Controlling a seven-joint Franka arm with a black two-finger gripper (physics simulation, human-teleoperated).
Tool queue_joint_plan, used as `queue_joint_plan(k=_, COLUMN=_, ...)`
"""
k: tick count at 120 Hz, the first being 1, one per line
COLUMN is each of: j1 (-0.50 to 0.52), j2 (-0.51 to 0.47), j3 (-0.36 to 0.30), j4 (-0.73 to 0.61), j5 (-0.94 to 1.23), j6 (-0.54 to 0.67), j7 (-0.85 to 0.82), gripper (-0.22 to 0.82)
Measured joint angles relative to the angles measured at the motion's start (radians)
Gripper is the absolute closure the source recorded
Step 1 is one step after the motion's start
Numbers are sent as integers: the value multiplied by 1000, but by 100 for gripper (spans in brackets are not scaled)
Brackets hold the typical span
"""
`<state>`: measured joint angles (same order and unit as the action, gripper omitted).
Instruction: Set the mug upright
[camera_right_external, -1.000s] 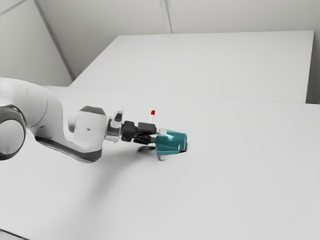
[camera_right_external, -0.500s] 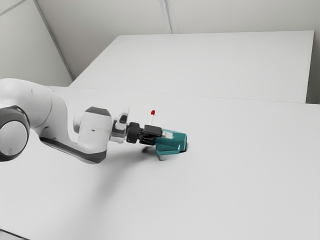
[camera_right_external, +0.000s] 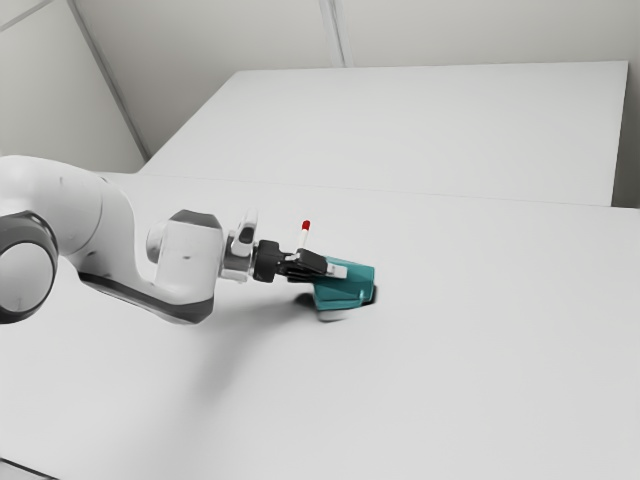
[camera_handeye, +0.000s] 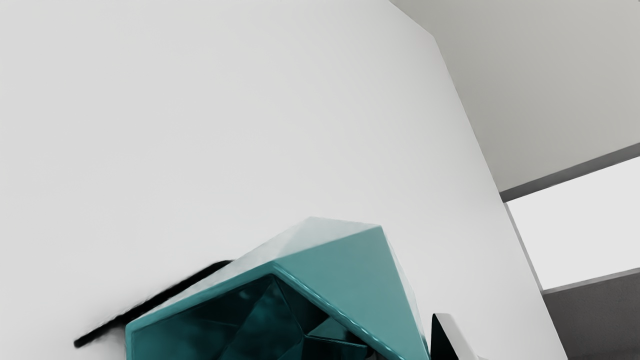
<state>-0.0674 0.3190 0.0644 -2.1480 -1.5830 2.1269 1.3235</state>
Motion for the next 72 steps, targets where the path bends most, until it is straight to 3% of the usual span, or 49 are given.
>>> queue_joint_plan(k=30, j1=-3, j2=-8, j3=-2, j4=0, j5=3, j6=4, j7=6, gripper=76)
queue_joint_plan(k=72, j1=-13, j2=-98, j3=-1, j4=0, j5=39, j6=13, j7=8, gripper=78)
